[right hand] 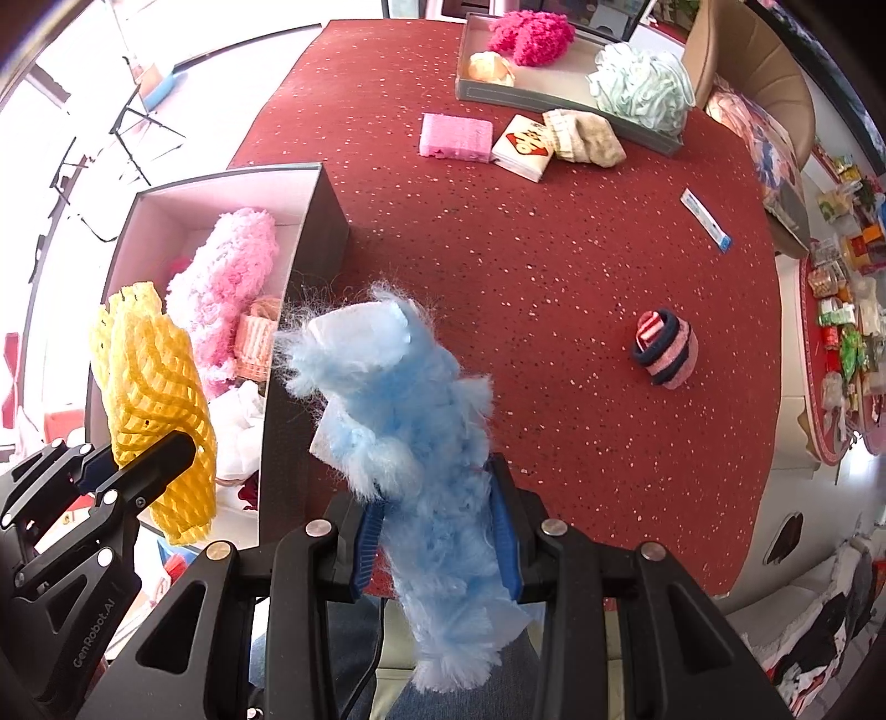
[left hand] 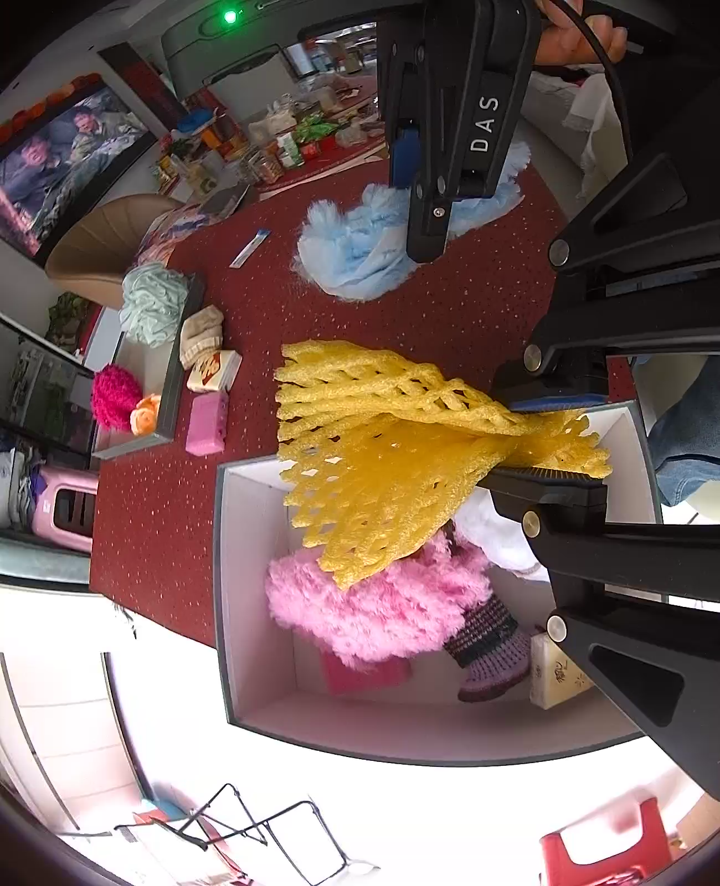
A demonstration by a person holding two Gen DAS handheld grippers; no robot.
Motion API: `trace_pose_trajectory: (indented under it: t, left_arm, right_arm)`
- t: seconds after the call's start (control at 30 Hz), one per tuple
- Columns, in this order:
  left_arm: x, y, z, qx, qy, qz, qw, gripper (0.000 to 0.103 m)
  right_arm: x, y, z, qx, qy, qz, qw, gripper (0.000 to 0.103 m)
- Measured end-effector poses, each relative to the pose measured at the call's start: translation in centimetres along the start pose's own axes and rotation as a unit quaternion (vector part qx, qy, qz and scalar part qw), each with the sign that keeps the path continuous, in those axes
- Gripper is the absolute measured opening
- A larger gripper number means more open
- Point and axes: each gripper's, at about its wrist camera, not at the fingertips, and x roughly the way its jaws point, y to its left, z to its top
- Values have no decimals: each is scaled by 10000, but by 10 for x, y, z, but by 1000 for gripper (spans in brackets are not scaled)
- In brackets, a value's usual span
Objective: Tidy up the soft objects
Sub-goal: 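Lift and carry the yellow net and blue fluffy item toward the white box, then lower the yellow net into the box with the left tool while the right tool lowers the blue item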
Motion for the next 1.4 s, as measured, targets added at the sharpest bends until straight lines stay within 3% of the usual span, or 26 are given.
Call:
trace_pose_trajectory:
  t: [0.47, 0.77, 1.03, 1.4]
  left_arm:
    - [-12, 46, -13, -687, -74, 388, 9969, 17]
    - [-21, 87, -25, -1167, 14, 907, 9890, 17]
    - [-18, 93, -24, -1202, 172, 1149, 9859, 17]
    - [-2, 87, -9, -1060, 398, 1265, 9855, 17]
  right_arm:
    - [-8, 38, 13, -528, -251, 196, 9981, 38]
    - [-5, 76, 23, -796, -243, 768, 9936, 38]
    - [5, 101, 34, -802, -102, 1271, 9886, 38]
    - [16, 94, 44, -529, -11, 1521, 9869, 38]
